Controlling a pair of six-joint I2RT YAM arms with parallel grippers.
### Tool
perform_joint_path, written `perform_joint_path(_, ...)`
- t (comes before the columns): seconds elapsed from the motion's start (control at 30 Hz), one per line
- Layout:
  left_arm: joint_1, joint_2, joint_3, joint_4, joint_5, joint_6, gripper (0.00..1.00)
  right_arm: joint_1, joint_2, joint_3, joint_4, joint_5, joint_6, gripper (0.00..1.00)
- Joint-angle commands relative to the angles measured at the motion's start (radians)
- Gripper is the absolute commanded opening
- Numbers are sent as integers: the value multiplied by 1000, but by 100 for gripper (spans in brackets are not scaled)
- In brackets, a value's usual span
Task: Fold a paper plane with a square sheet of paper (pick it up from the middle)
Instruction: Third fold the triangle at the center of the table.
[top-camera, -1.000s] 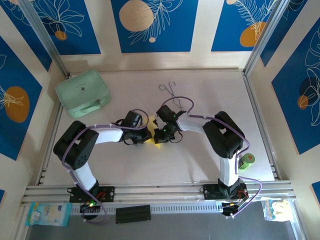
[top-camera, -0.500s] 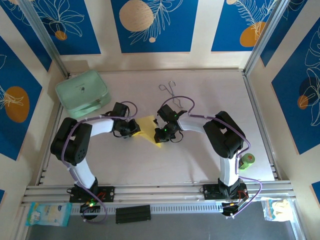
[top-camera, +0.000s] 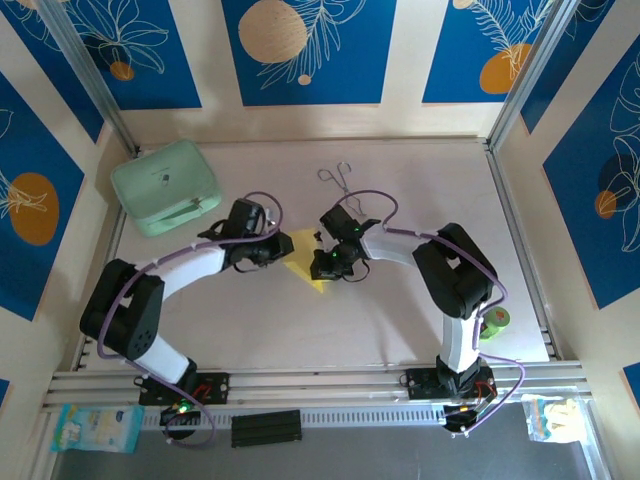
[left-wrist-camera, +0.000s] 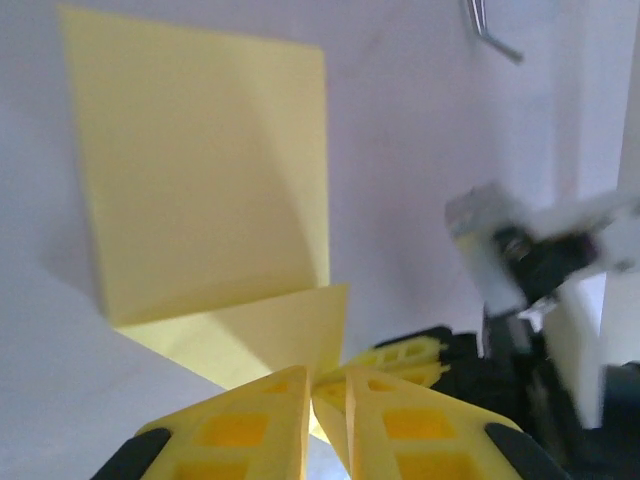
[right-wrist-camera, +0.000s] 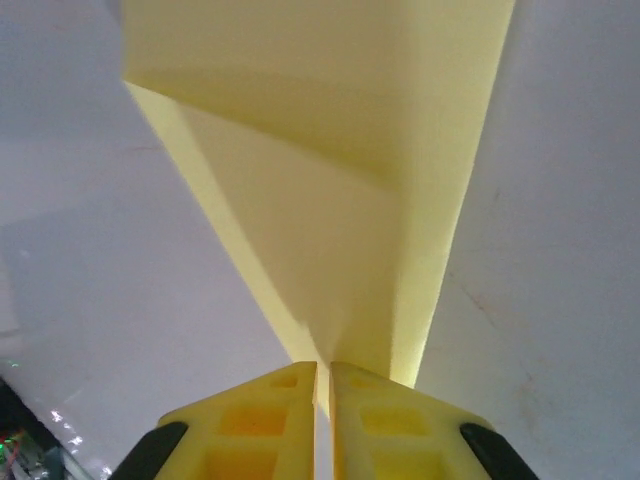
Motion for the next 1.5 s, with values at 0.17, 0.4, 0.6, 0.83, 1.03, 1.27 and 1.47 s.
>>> perform_joint_path(0.17,-63,70,-73,165,2,-53,10,8,-82,-51,118,-16,146,5)
perform_joint_path(0.4,-63,160,-94,264,-23,-80,8,29,-48,-30,113,48,169,2)
perform_joint_path(0.6,-64,201,-107,279,-74,-97,7,35,-6,-17,98,70,163,1)
perform_joint_path(0.83,-66,216,-133,279,-85,-134,7,34,2,-29,95,36,127,1)
perform_joint_path(1.03,-65,222,-116,224,-91,-122,7,26,3,-66,82,27,105,1)
perform_joint_path(1.27,-66,222,-97,142,-128,-127,7,12,-57,-158,33,26,38,1)
perform_joint_path(1.47,-65,225,-75,102,-114,-118,6,6,-175,-262,-14,72,38,2)
